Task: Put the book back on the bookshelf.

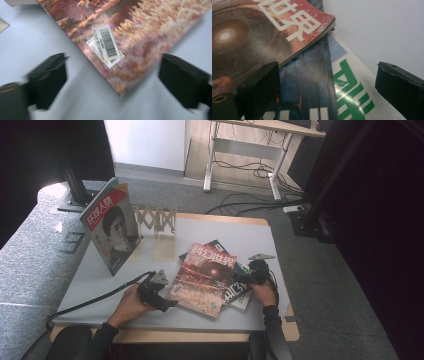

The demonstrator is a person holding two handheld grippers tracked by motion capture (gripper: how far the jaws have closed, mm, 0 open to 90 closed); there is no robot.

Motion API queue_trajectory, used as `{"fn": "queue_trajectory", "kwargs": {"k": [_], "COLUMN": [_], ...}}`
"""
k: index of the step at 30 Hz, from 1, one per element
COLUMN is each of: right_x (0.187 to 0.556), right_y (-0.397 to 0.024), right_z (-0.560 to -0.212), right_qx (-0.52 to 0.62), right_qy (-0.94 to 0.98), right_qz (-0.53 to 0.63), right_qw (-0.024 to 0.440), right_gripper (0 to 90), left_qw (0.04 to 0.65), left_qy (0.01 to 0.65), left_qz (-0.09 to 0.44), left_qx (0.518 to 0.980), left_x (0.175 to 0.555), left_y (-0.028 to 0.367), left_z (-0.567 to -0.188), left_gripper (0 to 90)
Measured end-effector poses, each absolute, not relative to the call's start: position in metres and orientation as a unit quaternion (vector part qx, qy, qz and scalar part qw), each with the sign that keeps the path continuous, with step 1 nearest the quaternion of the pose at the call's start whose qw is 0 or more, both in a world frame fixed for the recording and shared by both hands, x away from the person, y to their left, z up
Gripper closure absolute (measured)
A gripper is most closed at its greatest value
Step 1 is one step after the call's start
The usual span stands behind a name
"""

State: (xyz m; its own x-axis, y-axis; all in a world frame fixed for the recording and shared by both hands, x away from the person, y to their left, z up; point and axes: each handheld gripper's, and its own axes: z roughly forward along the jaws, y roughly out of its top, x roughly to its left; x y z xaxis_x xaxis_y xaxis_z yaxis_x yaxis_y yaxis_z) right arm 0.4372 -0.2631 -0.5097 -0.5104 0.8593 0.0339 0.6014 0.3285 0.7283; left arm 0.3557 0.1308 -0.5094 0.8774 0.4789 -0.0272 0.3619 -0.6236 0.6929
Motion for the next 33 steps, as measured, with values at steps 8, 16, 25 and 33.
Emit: {"fn": "queue_trajectory", "kwargs": {"k": [8, 16, 25, 33], "right_x": [0.423, 0.415, 0.416, 0.417], "right_y": [-0.263, -0.267, -0.269, -0.273], "right_z": [-0.512, -0.513, -0.513, -0.512], "right_qx": [0.457, 0.456, 0.457, 0.459], "right_qy": [0.795, 0.793, 0.794, 0.793], "right_qz": [0.356, 0.363, 0.364, 0.361], "right_qw": [0.179, 0.174, 0.171, 0.173], "right_gripper": [5.9, 6.3, 6.4, 7.4], "left_qw": [0.345, 0.345, 0.365, 0.376], "left_qy": [0.214, 0.221, 0.228, 0.227], "left_qz": [0.103, 0.082, 0.090, 0.087], "left_qx": [0.908, 0.908, 0.898, 0.894], "left_x": [0.346, 0.346, 0.349, 0.356], "left_y": [0.138, 0.136, 0.127, 0.121], "left_z": [-0.515, -0.519, -0.522, -0.522], "left_gripper": [35.5, 46.9, 47.5, 47.4]}}
